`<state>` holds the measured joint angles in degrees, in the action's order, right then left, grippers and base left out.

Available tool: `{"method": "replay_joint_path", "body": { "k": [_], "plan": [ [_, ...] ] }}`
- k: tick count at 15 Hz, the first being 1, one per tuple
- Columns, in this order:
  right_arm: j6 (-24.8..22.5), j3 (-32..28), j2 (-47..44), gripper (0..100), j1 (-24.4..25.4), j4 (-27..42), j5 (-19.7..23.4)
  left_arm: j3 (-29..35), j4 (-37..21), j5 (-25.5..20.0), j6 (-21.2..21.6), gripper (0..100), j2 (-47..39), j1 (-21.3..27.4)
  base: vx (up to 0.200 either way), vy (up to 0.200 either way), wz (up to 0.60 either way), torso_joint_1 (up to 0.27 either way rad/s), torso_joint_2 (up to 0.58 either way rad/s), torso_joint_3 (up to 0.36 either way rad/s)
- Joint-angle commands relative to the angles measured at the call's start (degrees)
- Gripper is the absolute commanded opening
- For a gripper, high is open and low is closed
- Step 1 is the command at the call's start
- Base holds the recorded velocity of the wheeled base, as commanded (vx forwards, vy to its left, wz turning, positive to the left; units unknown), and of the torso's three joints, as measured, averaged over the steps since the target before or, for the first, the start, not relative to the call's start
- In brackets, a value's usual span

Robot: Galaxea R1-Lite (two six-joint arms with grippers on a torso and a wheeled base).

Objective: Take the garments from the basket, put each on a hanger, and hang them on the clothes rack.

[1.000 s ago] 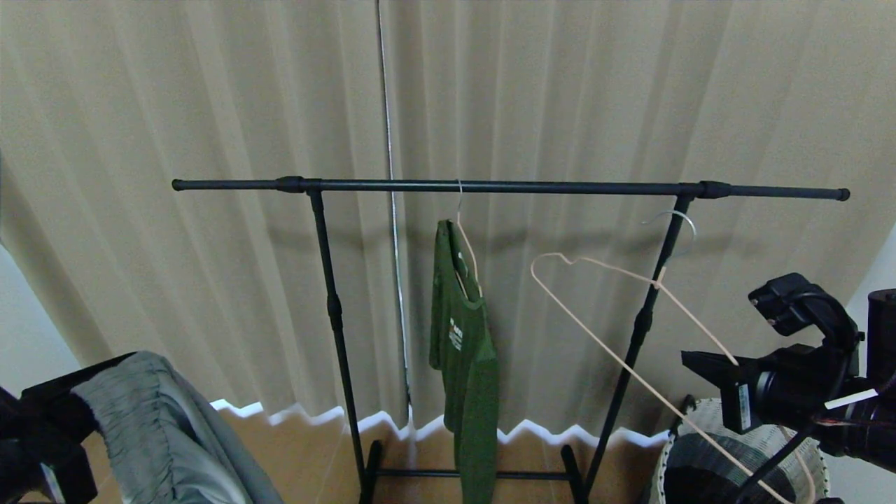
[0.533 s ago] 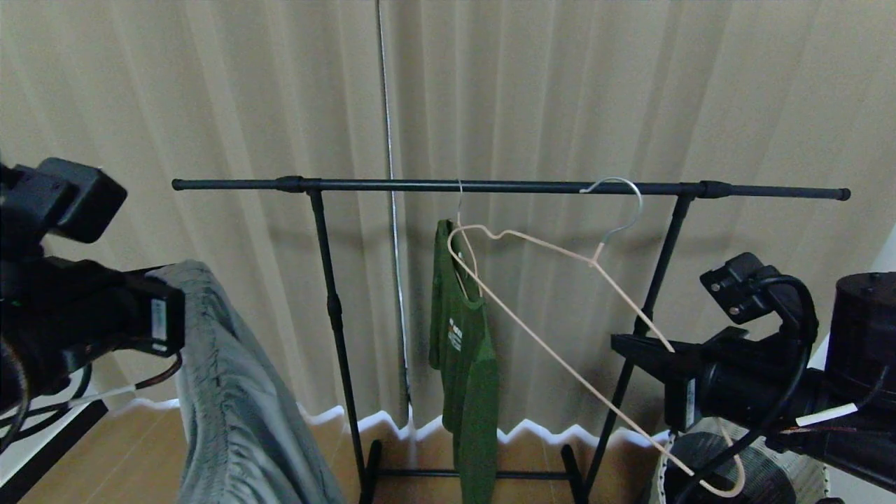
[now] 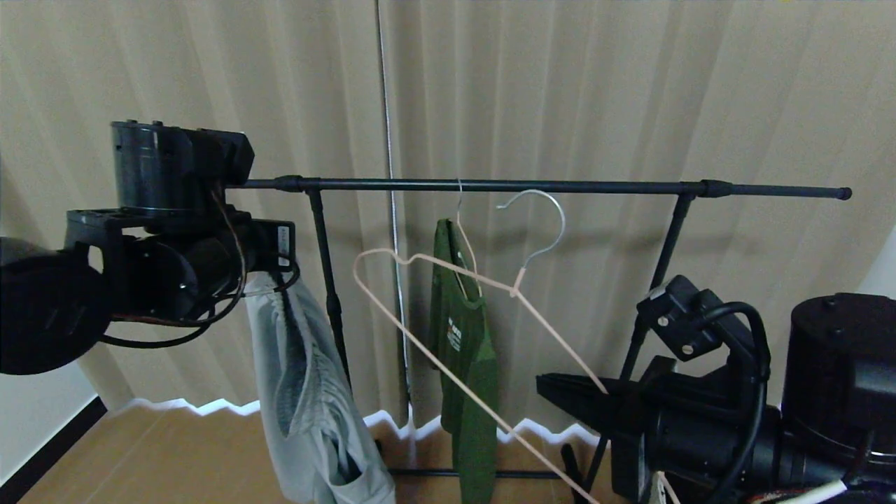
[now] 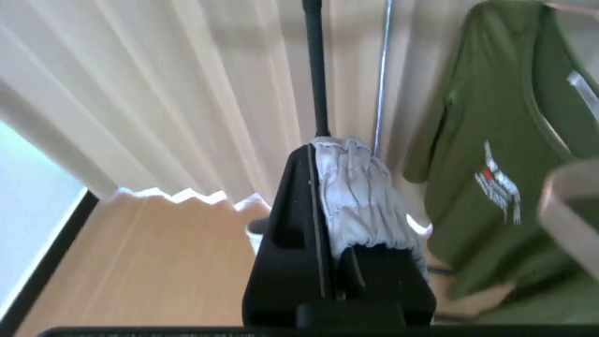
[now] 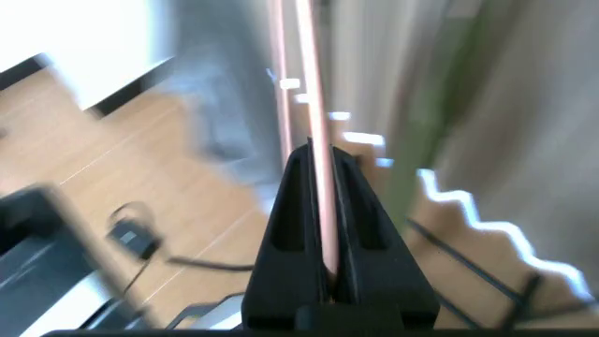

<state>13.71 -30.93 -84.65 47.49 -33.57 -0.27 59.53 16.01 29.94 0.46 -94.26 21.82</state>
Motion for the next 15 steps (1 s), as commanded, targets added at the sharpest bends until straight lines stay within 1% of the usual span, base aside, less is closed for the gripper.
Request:
{"method": "replay_joint_path", "body": {
  "k": [1, 3, 5, 8, 13, 15],
  "plan": [
    [0.3, 0.2, 0.2, 0, 2.9, 0.0, 0.0, 1.8, 0.2, 0.5, 0.0, 0, -4.2, -0.1, 0.000, 0.000, 0.00, 0.000, 0.00, 0.000],
    [1.2, 0.3, 0.8, 0, 5.7, 0.1, 0.0, 2.6, 0.3, 2.8, 0.0, 0, -5.4, -0.2, 0.000, 0.000, 0.00, 0.000, 0.00, 0.000],
    [1.3, 0.4, 0.5, 0, 7.3, 0.1, -0.1, 2.7, 0.4, 2.9, -0.1, 0, -5.8, 0.0, 0.000, 0.000, 0.00, 0.000, 0.00, 0.000],
    [1.4, -1.2, -3.3, 0, 7.3, 0.0, -0.6, 2.7, 0.3, 2.9, -0.1, 0, -5.4, 0.2, 0.000, 0.000, 0.00, 0.000, 0.00, 0.000],
    [1.4, -3.6, -6.8, 0, 7.0, 0.0, -1.0, 2.2, 0.3, 2.9, -0.1, 0, -3.9, 0.2, 0.000, 0.000, 0.00, 0.000, 0.00, 0.000],
    [1.4, -6.0, -9.1, 0, 6.2, 0.0, -2.5, 2.2, 0.3, 2.9, -0.1, 0, -3.5, 0.3, 0.000, 0.000, 0.00, 0.000, 0.00, 0.000]
  ]
}}
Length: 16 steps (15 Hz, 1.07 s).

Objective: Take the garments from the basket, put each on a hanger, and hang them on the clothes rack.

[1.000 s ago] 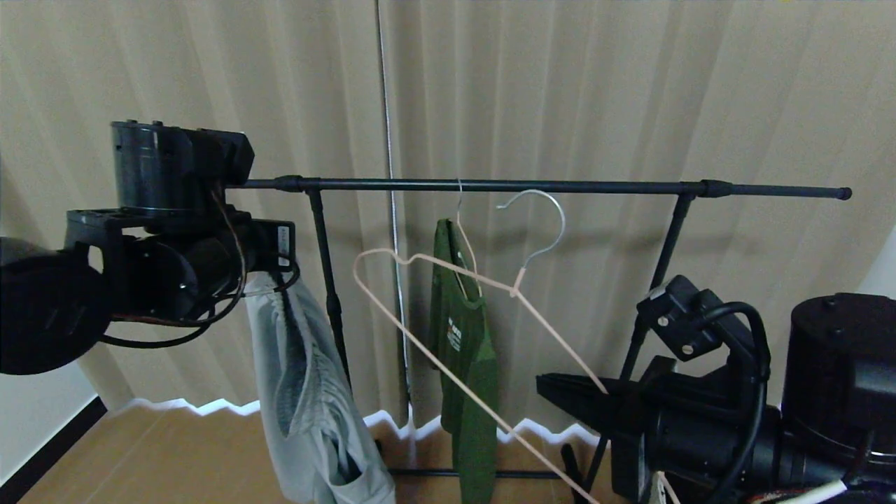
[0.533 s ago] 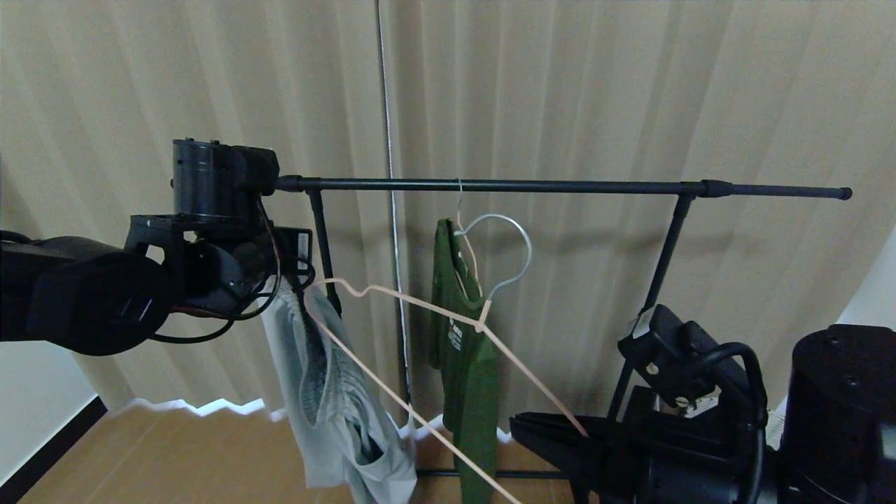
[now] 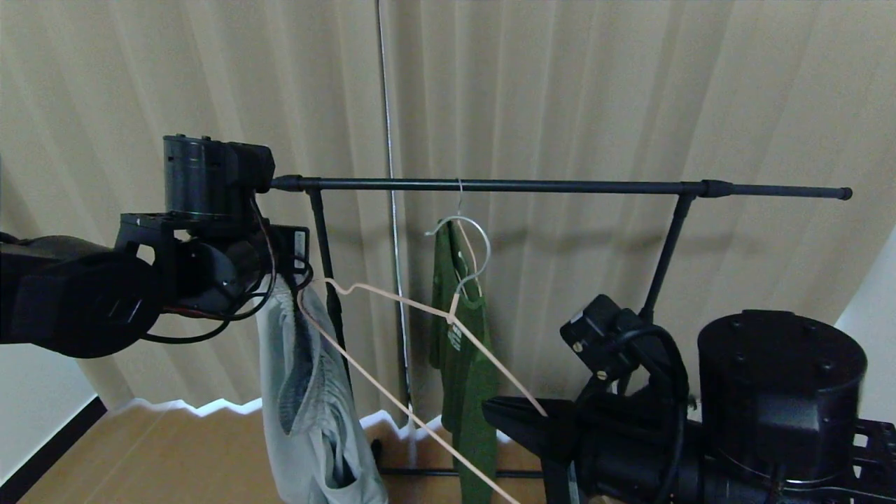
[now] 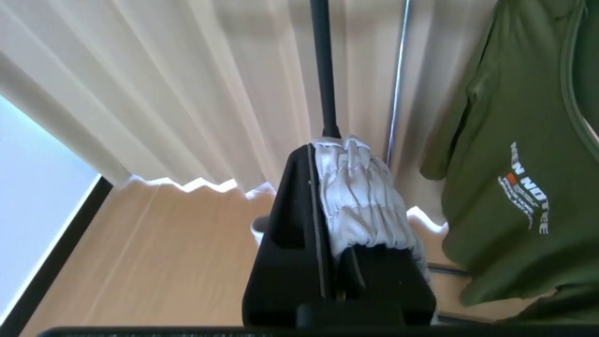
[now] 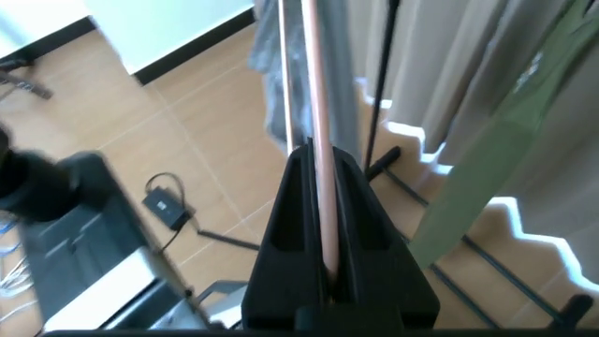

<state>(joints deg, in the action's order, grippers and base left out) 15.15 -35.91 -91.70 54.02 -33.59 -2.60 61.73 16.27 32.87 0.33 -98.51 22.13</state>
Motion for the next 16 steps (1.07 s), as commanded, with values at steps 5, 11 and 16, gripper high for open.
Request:
{"method": "replay_joint_path", "body": {
  "k": [5, 11, 16],
  "plan": [
    [0.5, -6.8, -7.2, 0, -2.0, 0.0, -2.1, -2.5, 0.1, 0.1, -0.1, 0, 2.5, 1.0, 0.000, 0.000, 0.00, 0.000, 0.00, 0.000],
    [1.3, -12.9, -13.0, 0, -2.0, 0.0, -2.5, -3.2, -0.2, 0.1, -0.3, 0, 5.4, 5.2, 0.000, 0.000, 0.00, 0.000, 0.00, 0.000],
    [1.3, -16.8, -17.2, 0, -1.9, 0.0, -2.4, -5.1, -0.2, 0.1, -0.9, 0, 9.9, 12.4, 0.000, 0.000, 0.00, 0.000, 0.00, 0.000]
  ]
}}
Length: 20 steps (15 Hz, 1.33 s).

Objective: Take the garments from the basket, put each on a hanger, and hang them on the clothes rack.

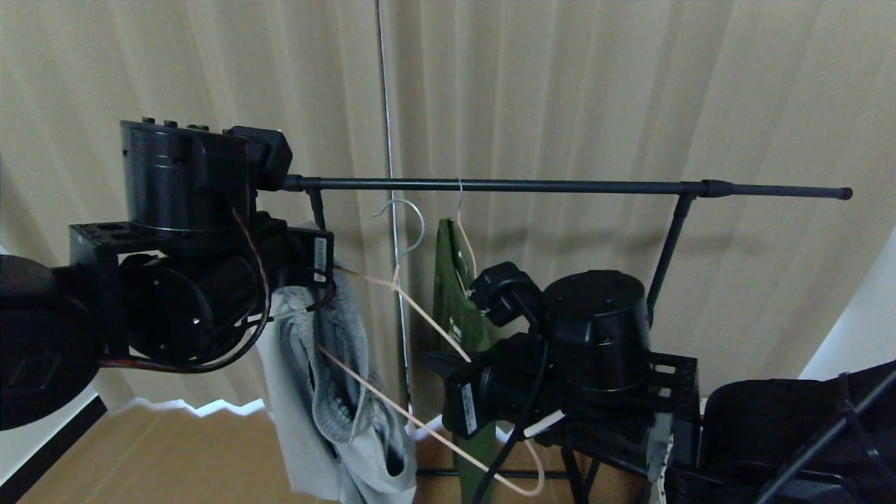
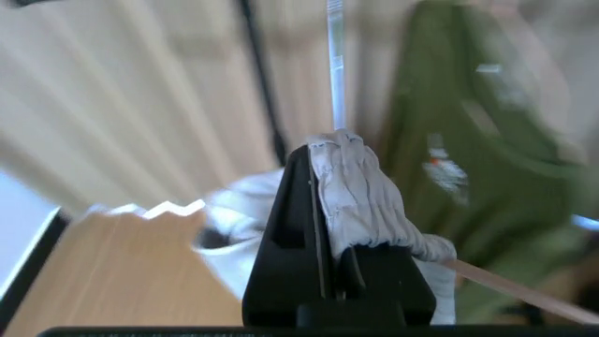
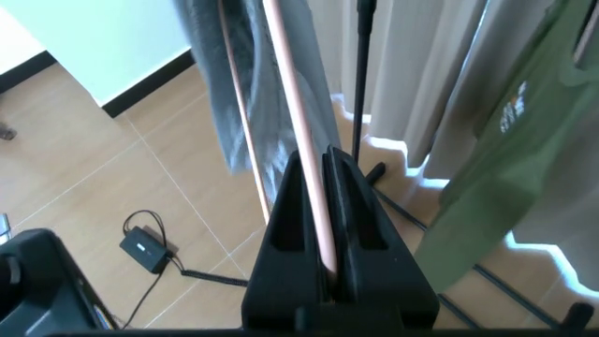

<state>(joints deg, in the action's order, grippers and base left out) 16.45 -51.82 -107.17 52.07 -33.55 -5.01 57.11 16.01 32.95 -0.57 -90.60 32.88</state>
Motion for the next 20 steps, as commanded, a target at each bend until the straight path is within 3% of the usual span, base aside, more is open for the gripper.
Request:
{"method": "replay_joint_path", "body": {
  "k": [1, 4, 9, 13, 20],
  "plan": [
    [0.1, -1.9, -2.6, 0, 0.0, 0.0, 0.0, -1.2, 0.0, 0.0, 0.0, 0, 3.1, 3.5, 0.000, 0.000, 0.00, 0.000, 0.00, 0.000],
    [-0.2, -2.5, -3.5, 0, 0.0, -2.1, -0.1, -2.5, 0.2, -0.8, -0.3, 0, 4.7, 6.4, 0.000, 0.000, 0.00, 0.000, 0.00, 0.000],
    [-0.1, -2.4, -2.9, 0, -1.7, -2.9, -0.1, -9.4, 0.0, -14.9, -0.4, 0, 9.8, 7.7, 0.000, 0.000, 0.00, 0.000, 0.00, 0.000],
    [-0.4, -1.6, -2.4, 0, -2.5, -7.1, -0.2, -13.3, 0.2, -15.7, -0.4, 0, 10.4, 7.6, 0.000, 0.000, 0.00, 0.000, 0.00, 0.000],
    [-0.4, -1.6, -1.5, 0, -2.6, -7.8, -0.2, -15.6, 0.3, -18.2, -0.2, 0, 11.3, 7.6, 0.000, 0.000, 0.00, 0.000, 0.00, 0.000]
  ]
}}
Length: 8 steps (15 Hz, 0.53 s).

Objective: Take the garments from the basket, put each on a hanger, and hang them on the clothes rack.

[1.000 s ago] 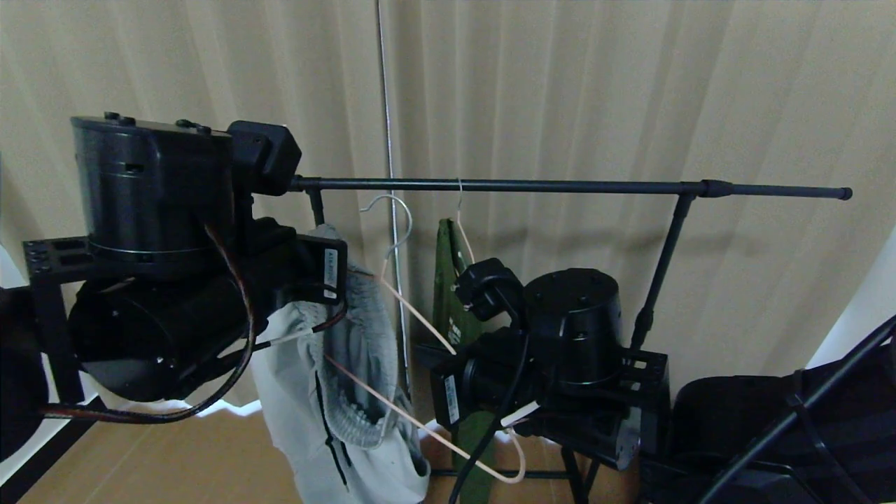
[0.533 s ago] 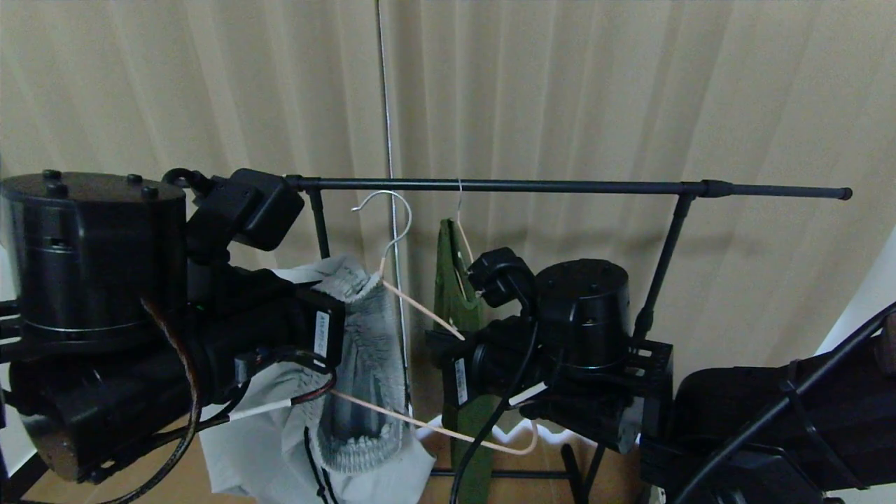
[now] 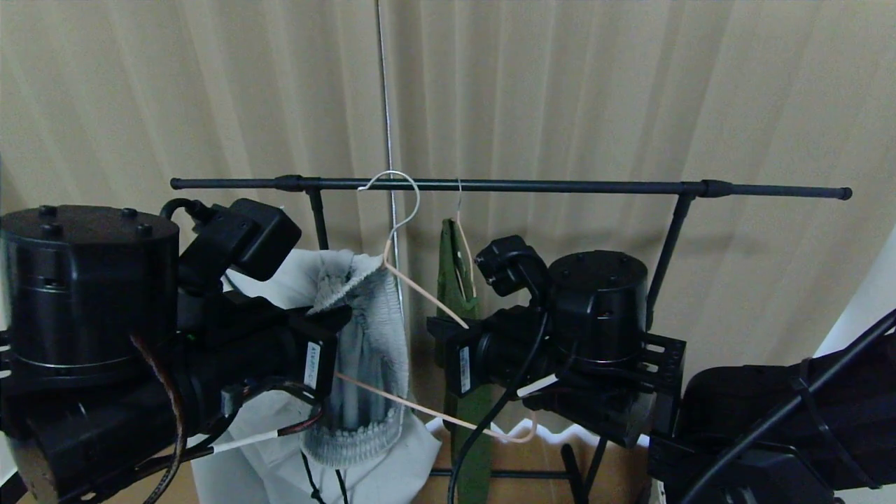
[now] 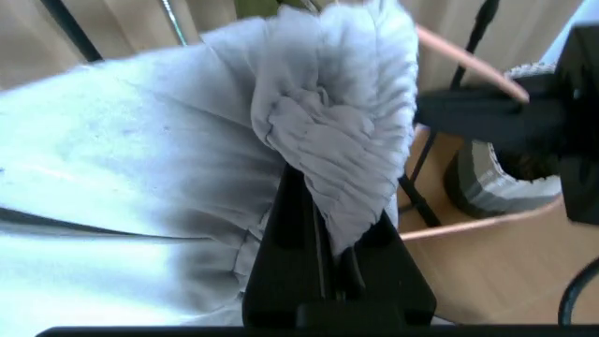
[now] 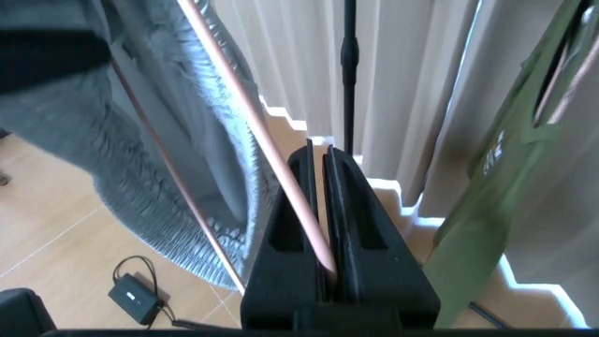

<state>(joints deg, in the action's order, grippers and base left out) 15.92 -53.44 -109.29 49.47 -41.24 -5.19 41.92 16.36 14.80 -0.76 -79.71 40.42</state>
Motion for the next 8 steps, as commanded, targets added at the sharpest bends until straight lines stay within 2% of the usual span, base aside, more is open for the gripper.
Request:
{"method": "replay_joint_path", "body": {
  "k": [1, 2, 5, 8],
  "plan": [
    [0.0, 0.0, 0.9, 0, 0.0, -0.2, 0.0, -0.7, -0.1, -0.9, 0.0, 0, 1.1, 0.0, 0.000, 0.000, 0.00, 0.000, 0.00, 0.000],
    [-0.1, 0.0, 1.0, 0, 0.0, -0.2, -0.1, -1.0, -0.1, -1.1, 0.0, 100, 1.2, 0.0, 0.000, 0.000, 0.00, 0.000, 0.00, 0.000],
    [-1.0, 0.5, 2.2, 0, -1.2, -0.2, -0.1, -3.4, 0.1, -2.5, 1.5, 100, 3.6, 0.1, 0.000, 0.000, 0.00, 0.000, 0.00, 0.000],
    [-2.2, 2.7, 4.9, 0, -3.4, -0.2, -0.1, -7.6, 0.1, -7.9, 4.1, 100, 8.8, -0.2, 0.000, 0.000, 0.00, 0.000, 0.00, 0.000]
  ]
}}
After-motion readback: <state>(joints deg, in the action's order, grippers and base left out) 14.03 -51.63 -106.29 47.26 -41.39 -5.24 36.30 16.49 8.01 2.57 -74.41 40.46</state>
